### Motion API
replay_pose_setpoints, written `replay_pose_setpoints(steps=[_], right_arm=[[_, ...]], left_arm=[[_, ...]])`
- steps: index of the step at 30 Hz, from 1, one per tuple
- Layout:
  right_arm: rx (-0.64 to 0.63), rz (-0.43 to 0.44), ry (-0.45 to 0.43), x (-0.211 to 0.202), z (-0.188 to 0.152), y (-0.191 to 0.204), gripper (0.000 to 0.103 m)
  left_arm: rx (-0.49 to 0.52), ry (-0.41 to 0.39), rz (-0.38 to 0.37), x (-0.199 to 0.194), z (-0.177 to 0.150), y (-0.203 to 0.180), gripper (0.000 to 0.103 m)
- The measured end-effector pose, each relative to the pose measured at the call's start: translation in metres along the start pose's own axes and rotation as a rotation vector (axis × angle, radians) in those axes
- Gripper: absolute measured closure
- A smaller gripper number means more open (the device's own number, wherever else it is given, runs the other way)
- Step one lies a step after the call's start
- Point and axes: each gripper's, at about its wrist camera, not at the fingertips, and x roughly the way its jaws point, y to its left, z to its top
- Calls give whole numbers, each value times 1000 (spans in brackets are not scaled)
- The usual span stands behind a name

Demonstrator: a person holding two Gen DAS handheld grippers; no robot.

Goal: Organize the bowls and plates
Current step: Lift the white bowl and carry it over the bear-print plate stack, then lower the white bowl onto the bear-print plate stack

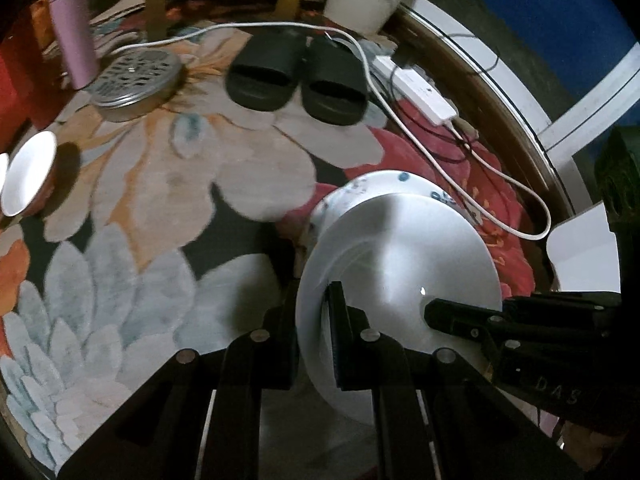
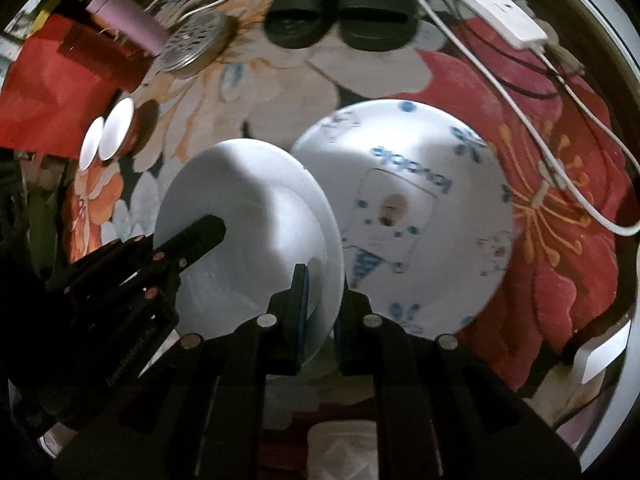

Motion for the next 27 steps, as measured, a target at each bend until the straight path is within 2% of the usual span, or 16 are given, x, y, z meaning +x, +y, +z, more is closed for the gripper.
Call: replay_pose_setpoints(steps=[9, 15, 26, 27], right_arm=[[69, -40, 5, 7, 3, -42, 92], [97, -34, 35, 20, 2, -59, 92], [93, -4, 55, 29, 3, -63, 89], [96, -2, 55, 29, 3, -63, 89]], left_arm=[[63, 45, 4, 37, 8, -35, 90], [102, 77, 24, 55, 5, -45, 90], [124, 106, 41, 68, 1, -47, 88], [115, 109, 34, 68, 1, -46, 84]])
